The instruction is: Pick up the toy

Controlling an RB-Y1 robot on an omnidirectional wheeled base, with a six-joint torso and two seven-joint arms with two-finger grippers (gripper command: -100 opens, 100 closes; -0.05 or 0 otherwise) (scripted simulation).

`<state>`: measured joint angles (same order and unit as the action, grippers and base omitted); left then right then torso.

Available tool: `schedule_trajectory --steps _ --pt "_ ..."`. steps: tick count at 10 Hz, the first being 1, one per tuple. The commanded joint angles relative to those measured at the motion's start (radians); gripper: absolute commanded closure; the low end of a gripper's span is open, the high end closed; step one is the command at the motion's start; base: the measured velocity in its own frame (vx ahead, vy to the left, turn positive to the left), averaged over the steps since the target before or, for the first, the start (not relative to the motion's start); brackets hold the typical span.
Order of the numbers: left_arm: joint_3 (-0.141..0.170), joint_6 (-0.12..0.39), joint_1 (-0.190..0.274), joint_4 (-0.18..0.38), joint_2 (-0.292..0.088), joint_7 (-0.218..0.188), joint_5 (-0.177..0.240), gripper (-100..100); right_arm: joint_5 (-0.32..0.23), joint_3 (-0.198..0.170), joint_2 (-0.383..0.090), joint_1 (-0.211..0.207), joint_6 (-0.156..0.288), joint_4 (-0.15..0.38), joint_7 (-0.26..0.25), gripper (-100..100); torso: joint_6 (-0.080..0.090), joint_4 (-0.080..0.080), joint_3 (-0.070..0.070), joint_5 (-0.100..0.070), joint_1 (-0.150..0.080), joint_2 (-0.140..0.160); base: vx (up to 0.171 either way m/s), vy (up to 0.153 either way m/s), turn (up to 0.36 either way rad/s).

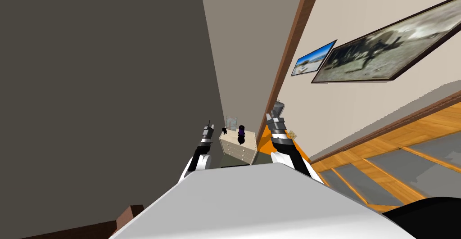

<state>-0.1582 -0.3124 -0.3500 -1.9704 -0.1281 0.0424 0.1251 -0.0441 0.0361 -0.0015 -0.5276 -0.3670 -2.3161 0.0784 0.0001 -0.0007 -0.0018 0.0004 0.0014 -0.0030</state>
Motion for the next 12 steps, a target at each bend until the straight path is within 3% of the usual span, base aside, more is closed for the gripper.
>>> schedule_trajectory --steps 1,4,5,7,8,10,12 --pt "-0.015 0.049 0.032 0.049 -0.019 0.013 0.007 -100 0.000 0.000 0.000 0.000 0.000 0.000 0.000 0 0.000 0.000 0.000 0.000 0.000 0.000 0.032 0.029 -0.120" --pt "-0.052 0.138 0.103 0.150 -0.040 0.045 0.015 -100 0.000 0.000 0.000 0.000 0.000 0.000 0.000 0 0.000 0.000 0.000 0.000 0.000 0.000 0.042 0.026 -0.143" --pt "-0.052 0.146 0.103 0.153 -0.040 0.045 0.015 -100 0.000 0.000 0.000 0.000 0.000 0.000 0.000 0 0.000 0.000 0.000 0.000 0.000 -0.001 0.029 0.021 -0.047" --pt "-0.078 0.205 0.154 0.228 -0.056 0.068 0.020 -100 0.000 0.000 0.000 0.000 0.000 0.000 0.000 0 0.000 0.000 0.000 0.000 -0.001 0.001 0.026 0.021 -0.114" --pt "-0.078 0.215 0.154 0.228 -0.056 0.068 0.020 -100 0.000 0.000 0.000 0.000 0.000 0.000 0.000 0 0.000 0.000 0.000 0.000 0.000 0.000 0.023 0.018 -0.064" --pt "-0.104 0.278 0.206 0.302 -0.071 0.091 0.025 -100 0.000 0.000 0.000 0.000 0.000 0.000 0.000 0 0.000 0.000 0.001 0.000 -0.001 0.001 0.027 0.016 -0.135" --pt "-0.117 0.320 0.232 0.339 -0.079 0.102 0.027 -100 0.000 0.000 0.000 0.000 0.000 0.000 0.000 0 -0.001 0.000 0.001 0.000 -0.001 0.001 0.021 0.016 -0.058"
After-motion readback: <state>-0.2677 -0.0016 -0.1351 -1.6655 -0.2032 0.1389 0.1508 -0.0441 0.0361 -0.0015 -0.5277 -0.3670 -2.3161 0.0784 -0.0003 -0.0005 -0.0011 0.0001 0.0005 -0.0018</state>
